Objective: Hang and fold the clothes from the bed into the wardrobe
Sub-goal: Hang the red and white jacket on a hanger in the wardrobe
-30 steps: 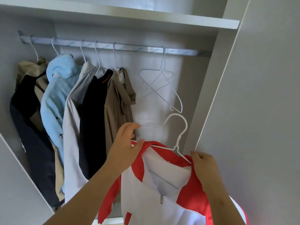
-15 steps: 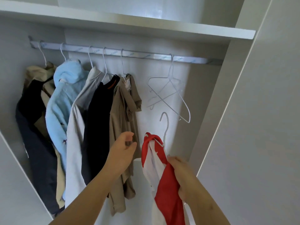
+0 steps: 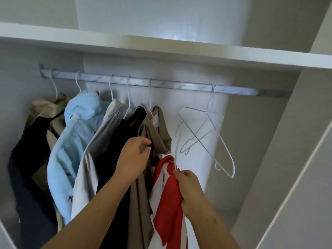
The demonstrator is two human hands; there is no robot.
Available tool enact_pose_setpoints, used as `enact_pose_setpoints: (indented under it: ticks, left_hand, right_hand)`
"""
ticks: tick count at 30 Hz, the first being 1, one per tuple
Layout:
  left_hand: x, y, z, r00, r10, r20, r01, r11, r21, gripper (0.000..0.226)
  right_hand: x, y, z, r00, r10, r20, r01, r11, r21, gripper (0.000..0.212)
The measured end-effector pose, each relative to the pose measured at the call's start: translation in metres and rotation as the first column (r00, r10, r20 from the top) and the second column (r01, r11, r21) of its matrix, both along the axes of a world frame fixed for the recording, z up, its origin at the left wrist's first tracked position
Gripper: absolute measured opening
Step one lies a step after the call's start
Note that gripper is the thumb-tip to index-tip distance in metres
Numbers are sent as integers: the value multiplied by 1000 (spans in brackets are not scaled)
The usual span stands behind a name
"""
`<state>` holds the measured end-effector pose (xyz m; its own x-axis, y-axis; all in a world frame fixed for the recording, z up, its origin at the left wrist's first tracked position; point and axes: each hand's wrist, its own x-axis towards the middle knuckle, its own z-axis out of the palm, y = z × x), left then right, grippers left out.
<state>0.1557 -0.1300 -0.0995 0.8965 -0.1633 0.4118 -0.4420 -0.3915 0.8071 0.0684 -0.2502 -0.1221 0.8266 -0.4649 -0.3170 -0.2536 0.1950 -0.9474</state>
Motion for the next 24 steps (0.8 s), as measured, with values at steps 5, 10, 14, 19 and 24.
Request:
enact_pose_setpoints:
  ticks: [5,10,14,19,24]
  left_hand:
    - [67,-12,13,998,-21,64,11,989,150,19]
    - [117,-35,22,988,-155,21,136,917,374,39]
    - [144,-34,15,986,-168,-12,161,918,364,49]
    - [158,-27,12,969,-248,-5,243,943,229,45]
    - [158,-32,7,971,-234,-49,236,970,53,40]
  right_hand:
    - [62,-8,21,991,-123,58,121,992,36,16]
    - [107,-18,45,979,-175,100,176,984,-5,12]
    - [131,-26,70,964,-192,185,214,971,-105,14]
    - [161,-34,95,941,-173,290,245,942,-231,15]
    - [191,-42,83,983,-85,162,128,952,-277,18]
